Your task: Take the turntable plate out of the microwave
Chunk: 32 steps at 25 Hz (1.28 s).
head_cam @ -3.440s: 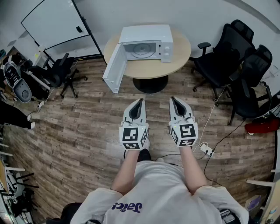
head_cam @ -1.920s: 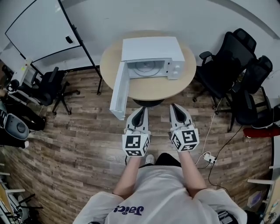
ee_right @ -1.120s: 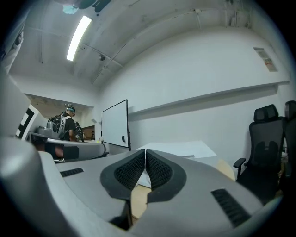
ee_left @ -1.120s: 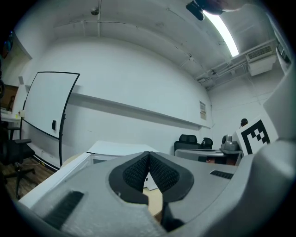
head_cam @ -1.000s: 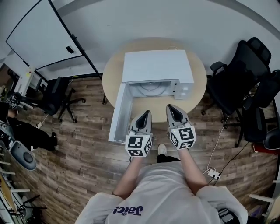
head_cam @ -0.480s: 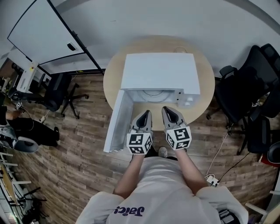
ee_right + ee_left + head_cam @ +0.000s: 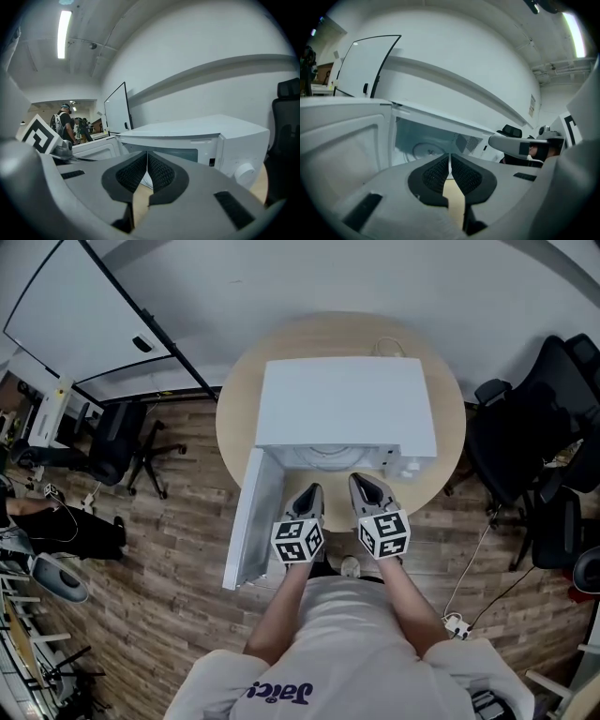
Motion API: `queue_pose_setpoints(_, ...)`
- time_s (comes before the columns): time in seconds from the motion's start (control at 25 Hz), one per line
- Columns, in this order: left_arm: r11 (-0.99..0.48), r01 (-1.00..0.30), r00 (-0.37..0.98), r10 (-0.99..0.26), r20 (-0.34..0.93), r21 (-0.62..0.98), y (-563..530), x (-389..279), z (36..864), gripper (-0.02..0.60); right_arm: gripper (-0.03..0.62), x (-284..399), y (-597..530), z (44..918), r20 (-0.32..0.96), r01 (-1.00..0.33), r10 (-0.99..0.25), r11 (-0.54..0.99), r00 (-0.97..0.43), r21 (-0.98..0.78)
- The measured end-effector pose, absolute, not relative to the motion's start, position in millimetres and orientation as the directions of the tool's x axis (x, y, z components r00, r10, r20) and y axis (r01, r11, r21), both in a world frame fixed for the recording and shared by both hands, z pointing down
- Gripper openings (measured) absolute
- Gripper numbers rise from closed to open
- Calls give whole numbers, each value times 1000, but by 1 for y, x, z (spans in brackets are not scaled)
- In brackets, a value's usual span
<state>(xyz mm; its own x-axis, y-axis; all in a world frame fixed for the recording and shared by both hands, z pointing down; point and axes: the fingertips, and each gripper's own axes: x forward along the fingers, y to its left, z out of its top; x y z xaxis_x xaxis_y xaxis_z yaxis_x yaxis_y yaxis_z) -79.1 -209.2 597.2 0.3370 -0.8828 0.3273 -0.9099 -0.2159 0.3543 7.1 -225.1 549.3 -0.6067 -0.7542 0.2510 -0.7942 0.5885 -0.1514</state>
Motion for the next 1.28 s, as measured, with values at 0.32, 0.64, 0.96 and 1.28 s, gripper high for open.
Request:
queue_pose_setpoints(0.32,-144,-862,383,-813,439,485,-240,-80,663,18,18,11,-255,572,315,-809,-748,568,-584,-150)
queue_pose_setpoints(0.64,-76,-787,456,-741,493,613,-262,-70,709,147,18,10,-266,590,366,-817,-735,554,-571,-161)
queue_pose_setpoints(0.96,164,-415,477,-799,367,895,-285,-77,742,190,18,12,-273,602,408,-825,-724,542,-556,-163)
queue_pose_setpoints(1.28,246,-268,468,-812,349,931,-304,-83,760,192,18,10,-283,608,435,-837,-722,521,-537,-168)
